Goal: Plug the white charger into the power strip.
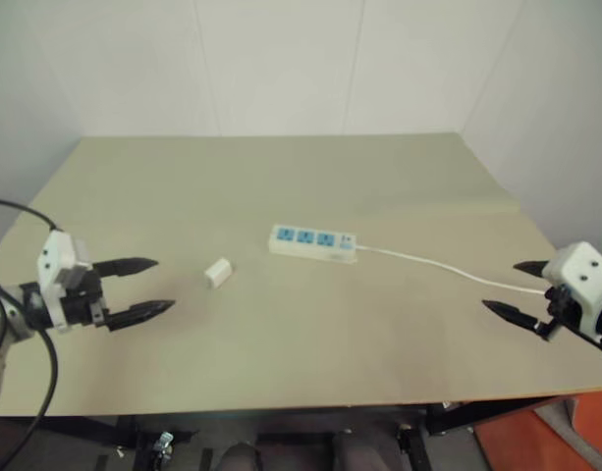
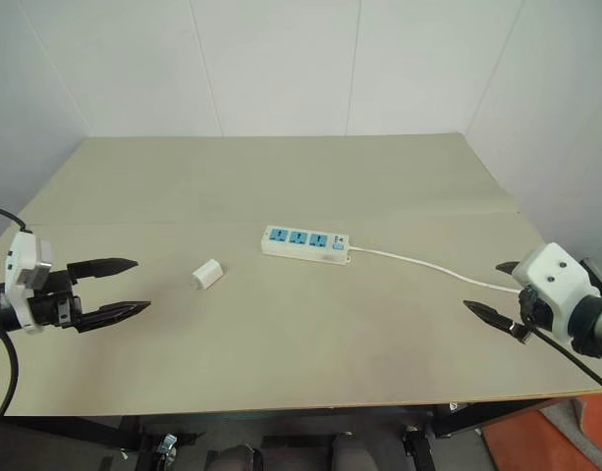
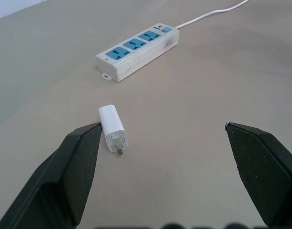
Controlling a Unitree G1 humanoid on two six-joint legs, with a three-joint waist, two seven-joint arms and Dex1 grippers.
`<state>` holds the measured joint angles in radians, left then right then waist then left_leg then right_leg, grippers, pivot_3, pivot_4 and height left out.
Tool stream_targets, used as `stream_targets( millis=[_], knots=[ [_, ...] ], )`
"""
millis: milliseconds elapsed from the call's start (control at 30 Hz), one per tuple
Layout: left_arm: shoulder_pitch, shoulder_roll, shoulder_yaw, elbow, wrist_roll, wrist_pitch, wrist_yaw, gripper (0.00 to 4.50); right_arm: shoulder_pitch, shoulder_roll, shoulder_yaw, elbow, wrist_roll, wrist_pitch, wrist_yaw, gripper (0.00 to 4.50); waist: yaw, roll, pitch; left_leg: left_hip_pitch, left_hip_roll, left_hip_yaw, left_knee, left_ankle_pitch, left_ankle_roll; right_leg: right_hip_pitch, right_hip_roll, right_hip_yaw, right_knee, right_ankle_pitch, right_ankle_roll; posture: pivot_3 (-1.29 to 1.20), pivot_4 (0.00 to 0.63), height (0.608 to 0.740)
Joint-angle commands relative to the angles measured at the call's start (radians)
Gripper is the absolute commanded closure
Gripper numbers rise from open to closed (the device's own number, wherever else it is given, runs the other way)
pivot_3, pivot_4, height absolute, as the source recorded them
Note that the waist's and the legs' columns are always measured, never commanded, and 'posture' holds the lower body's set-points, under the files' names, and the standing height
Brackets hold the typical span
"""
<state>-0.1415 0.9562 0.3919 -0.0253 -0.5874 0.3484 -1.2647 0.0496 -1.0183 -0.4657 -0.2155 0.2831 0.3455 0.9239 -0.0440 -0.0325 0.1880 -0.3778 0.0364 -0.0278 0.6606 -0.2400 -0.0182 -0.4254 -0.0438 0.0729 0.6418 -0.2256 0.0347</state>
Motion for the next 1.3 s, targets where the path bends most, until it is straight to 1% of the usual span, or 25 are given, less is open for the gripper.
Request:
stream_targets(
  millis=[33,200,400,567,733,800,867,967,1033,1100,1167,1233,1300],
  knots=[
    [-0.024,0.003,0.002,-0.014,-0.003,-0.009,0.009,0.0,-0.005,-0.004,-0.036,-0.006,-0.014,-0.021,-0.017,0.02,0.0,0.0,0.0,0.0,0.0,0.0,0.0,0.0,0.0,0.0,0.0,0.0,0.0,0.0,0.0,0.0,0.15,0.74],
    [-0.049,0.002,-0.007,-0.001,0.01,-0.013,0.026,0.0,-0.027,-0.003,-0.028,-0.022,0.029,0.056,-0.019,0.02,-0.001,0.0,0.0,0.0,0.0,0.0,0.0,0.0,0.0,0.0,0.0,0.0,0.0,0.0,0.0,0.0,0.15,0.74],
    [-0.077,-0.005,-0.024,0.024,0.025,-0.033,0.024,0.0,-0.019,0.006,-0.024,-0.042,0.038,0.059,-0.006,0.02,-0.001,0.0,0.0,0.0,0.0,0.0,0.0,0.0,0.0,0.0,0.0,0.0,0.0,0.0,0.0,0.0,0.15,0.74],
    [-0.043,-0.016,0.015,-0.048,-0.011,0.009,0.057,0.0,-0.041,0.013,-0.01,-0.041,0.037,0.053,-0.007,0.02,-0.001,0.0,0.0,0.0,0.0,0.0,0.0,0.0,0.0,0.0,0.0,0.0,0.0,0.0,0.0,0.0,0.15,0.74],
    [-0.023,-0.028,0.021,-0.072,-0.015,0.012,0.091,0.0,-0.105,0.026,0.048,0.01,0.028,0.05,-0.019,0.02,-0.003,0.0,0.0,0.001,0.0,0.0,0.0,0.0,0.0,0.001,0.0,0.0,0.0,0.0,0.0,0.0,0.15,0.74],
    [-0.035,-0.043,0.017,-0.087,-0.041,0.027,0.107,0.0,-0.169,0.061,0.088,0.061,0.047,0.05,-0.016,0.02,-0.003,-0.001,0.0,0.001,0.0,0.0,0.0,0.0,0.0,0.001,0.0,0.0,0.0,0.0,0.0,0.0,0.15,0.74],
    [-0.066,-0.065,-0.017,-0.111,-0.058,0.049,0.122,0.0,-0.252,0.114,0.142,0.135,0.056,0.055,-0.012,0.02,-0.003,-0.001,-0.001,0.002,0.0,0.0,0.0,0.0,0.0,0.002,0.0,0.0,0.0,0.001,0.001,0.0,0.15,0.74],
    [-0.1,-0.089,-0.076,-0.144,-0.049,0.055,0.126,0.0,-0.345,0.186,0.198,0.247,0.045,-0.004,0.0,0.02,-0.001,-0.001,-0.001,0.001,0.0,0.0,0.0,0.0,0.0,0.002,0.0,0.0,0.0,0.001,0.001,0.0,0.15,0.74],
    [-0.14,-0.124,-0.121,-0.173,-0.063,0.068,0.139,0.0,-0.472,0.265,0.254,0.41,0.018,-0.036,-0.029,0.02,-0.001,-0.001,-0.001,0.001,0.0,0.0,0.0,0.0,0.0,0.002,0.0,0.0,0.0,0.001,0.001,0.0,0.15,0.74],
    [-0.171,-0.153,-0.153,-0.183,-0.065,0.073,0.15,0.0,-0.579,0.321,0.303,0.563,-0.027,-0.096,-0.048,0.02,-0.004,-0.001,-0.001,0.001,-0.001,0.0,0.001,0.0,0.0,0.002,0.0,0.001,0.0,0.002,0.001,0.0,0.15,0.74],
    [-0.199,-0.185,-0.184,-0.182,-0.057,0.079,0.164,0.0,-0.687,0.367,0.342,0.732,-0.072,-0.178,-0.051,0.02,-0.007,-0.001,-0.001,0.001,-0.001,0.0,0.001,0.0,0.0,0.001,0.0,0.001,0.0,0.003,0.0,0.0,0.15,0.74],
    [-0.22,-0.212,-0.216,-0.187,-0.05,0.082,0.177,0.0,-0.792,0.406,0.374,0.901,-0.107,-0.257,-0.043,0.02,-0.012,-0.001,0.0,0.001,-0.001,0.0,0.001,0.0,0.0,0.001,0.0,0.001,0.0,0.007,-0.006,0.0,0.15,0.74],
    [-0.234,-0.23,-0.236,-0.196,-0.047,0.084,0.187,0.0,-0.866,0.434,0.399,1.037,-0.142,-0.339,-0.042,0.02,-0.018,-0.001,0.0,0.0,-0.001,-0.001,0.001,0.0,0.0,0.001,0.0,0.001,-0.001,0.007,-0.007,0.0,0.15,0.74]
  ],
)
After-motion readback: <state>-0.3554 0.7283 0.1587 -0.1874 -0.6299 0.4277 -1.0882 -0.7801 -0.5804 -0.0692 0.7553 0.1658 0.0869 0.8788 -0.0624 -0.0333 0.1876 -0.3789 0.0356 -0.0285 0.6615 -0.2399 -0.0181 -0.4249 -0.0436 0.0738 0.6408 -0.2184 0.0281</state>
